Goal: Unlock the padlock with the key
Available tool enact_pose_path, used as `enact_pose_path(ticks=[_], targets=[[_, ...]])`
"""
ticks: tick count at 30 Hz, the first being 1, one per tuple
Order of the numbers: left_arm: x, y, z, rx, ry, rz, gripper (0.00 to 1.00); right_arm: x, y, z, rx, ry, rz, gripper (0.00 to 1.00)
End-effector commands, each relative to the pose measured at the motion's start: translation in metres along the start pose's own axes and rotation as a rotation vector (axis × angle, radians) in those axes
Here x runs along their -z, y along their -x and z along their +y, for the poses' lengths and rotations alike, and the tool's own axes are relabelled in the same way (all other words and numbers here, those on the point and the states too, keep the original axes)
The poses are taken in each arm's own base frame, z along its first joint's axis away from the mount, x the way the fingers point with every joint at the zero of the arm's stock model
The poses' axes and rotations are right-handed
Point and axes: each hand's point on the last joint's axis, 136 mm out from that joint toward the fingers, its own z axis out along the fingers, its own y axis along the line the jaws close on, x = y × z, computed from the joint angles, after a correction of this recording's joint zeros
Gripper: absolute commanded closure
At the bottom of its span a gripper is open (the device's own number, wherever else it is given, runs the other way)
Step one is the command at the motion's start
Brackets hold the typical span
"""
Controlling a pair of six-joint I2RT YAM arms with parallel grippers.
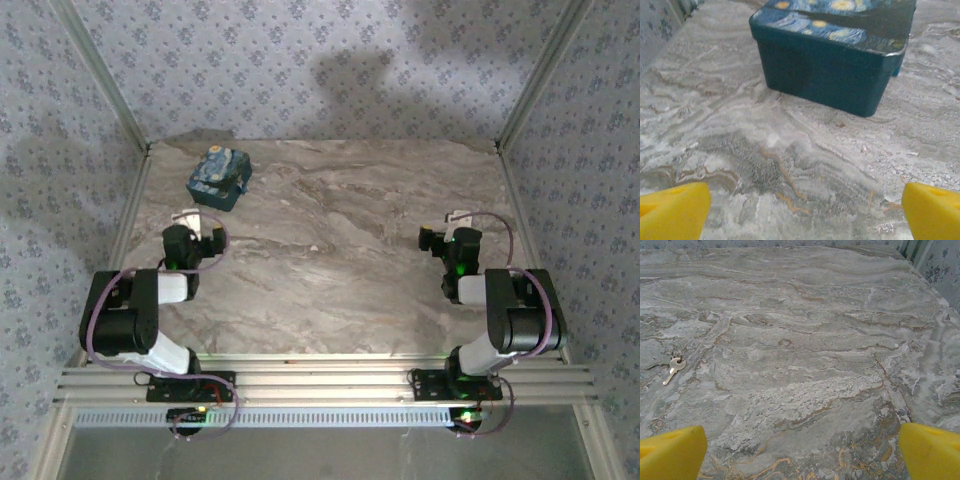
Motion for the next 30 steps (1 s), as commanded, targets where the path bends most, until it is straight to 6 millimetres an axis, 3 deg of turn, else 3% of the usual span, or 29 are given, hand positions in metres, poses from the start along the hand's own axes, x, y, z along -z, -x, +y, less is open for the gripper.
enact_pose_path(ticks=[1,3,8,12,15,21,25,30], targets=[[0.010,0.029,0.019,0.060,0.108,-0.011,0.02,0.001,0.013,0.001,0.015,0.009,-0.012,0.00],[0.017,0.034,0.031,0.086,0.177,0.013,0.02,0.006,0.024,0.001,0.020,0.006,0.015,0.00],[0.026,0.064,0.036,0.261,0.171,0.107,0.02,0.022,0.064,0.006,-0.076,0.027,0.089,0.00],[0.010,0.095,0.018,0.274,0.059,0.279,0.02,0.025,0.078,0.015,-0.213,0.017,0.219,0.00],[-0.006,0.112,0.014,0.281,0.045,0.337,0.02,0.025,0.082,0.041,-0.212,0.043,0.307,0.00],[-0.045,0.157,0.013,0.280,0.038,0.379,0.04,0.036,0.086,0.121,-0.060,0.123,0.321,0.00],[-0.077,0.162,0.007,0.236,0.006,0.468,0.09,0.036,0.081,0.159,-0.011,0.165,0.352,0.00],[-0.117,0.158,-0.009,0.218,-0.085,0.534,0.18,0.030,0.067,0.185,0.008,0.179,0.396,0.00]])
